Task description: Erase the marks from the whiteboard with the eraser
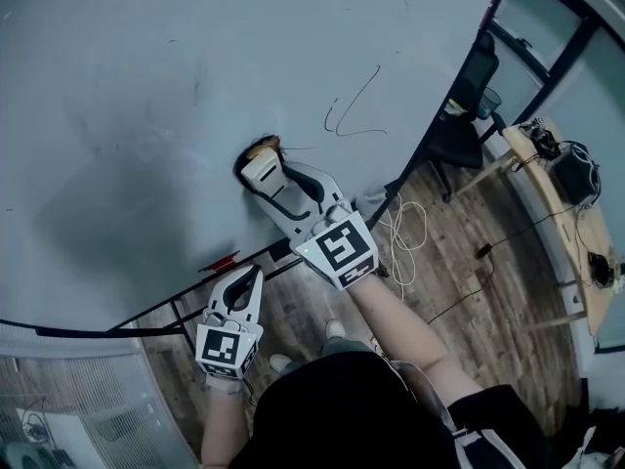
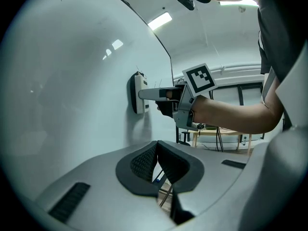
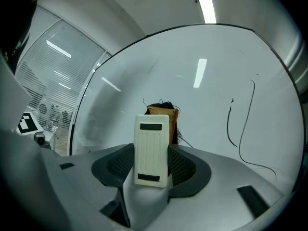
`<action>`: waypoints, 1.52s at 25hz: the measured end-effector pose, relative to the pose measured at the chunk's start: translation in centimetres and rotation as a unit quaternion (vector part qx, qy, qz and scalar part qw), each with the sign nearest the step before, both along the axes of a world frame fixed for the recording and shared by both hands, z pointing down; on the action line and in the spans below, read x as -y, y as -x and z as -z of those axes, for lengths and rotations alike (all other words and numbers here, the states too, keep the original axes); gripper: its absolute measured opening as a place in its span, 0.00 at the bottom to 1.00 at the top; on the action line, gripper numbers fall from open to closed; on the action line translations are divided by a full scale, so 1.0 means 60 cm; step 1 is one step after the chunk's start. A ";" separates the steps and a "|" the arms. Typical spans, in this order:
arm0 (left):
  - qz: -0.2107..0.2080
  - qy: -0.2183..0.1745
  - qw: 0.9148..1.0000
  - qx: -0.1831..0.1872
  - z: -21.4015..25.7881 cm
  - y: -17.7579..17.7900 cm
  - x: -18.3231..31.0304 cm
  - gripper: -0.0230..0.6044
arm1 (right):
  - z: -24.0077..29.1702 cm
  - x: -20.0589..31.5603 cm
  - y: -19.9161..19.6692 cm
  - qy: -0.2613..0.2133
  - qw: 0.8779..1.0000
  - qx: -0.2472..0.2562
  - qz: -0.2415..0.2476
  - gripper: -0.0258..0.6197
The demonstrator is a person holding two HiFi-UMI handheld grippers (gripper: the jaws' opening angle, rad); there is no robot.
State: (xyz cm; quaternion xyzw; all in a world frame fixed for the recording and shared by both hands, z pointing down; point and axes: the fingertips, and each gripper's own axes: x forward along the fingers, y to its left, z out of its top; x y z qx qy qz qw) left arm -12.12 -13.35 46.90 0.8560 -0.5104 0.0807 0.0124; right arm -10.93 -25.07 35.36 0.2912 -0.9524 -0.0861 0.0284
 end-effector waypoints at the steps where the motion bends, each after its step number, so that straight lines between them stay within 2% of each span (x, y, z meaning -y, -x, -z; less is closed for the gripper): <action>1: -0.005 0.000 1.000 0.001 0.000 -0.008 0.004 0.07 | -0.002 0.004 -0.007 0.001 1.000 0.000 0.000 0.42; 17: -0.031 0.011 0.999 0.020 -0.004 -0.101 0.076 0.07 | -0.045 0.088 -0.159 0.038 0.999 0.021 -0.029 0.42; 22: -0.037 0.004 0.999 0.018 0.000 -0.122 0.103 0.07 | -0.065 0.122 -0.206 0.050 0.997 0.023 -0.047 0.42; 24: -0.040 0.004 0.999 0.020 0.000 -0.139 0.111 0.07 | -0.070 0.138 -0.237 0.058 0.996 0.029 -0.056 0.42; 28: -0.045 0.014 0.998 0.033 0.004 -0.210 0.138 0.07 | -0.063 0.182 -0.335 0.067 0.995 0.036 -0.070 0.42; 38: -0.051 0.018 0.998 0.025 -0.024 -0.209 0.158 0.07 | -0.103 0.241 -0.410 0.088 0.988 0.041 -0.120 0.42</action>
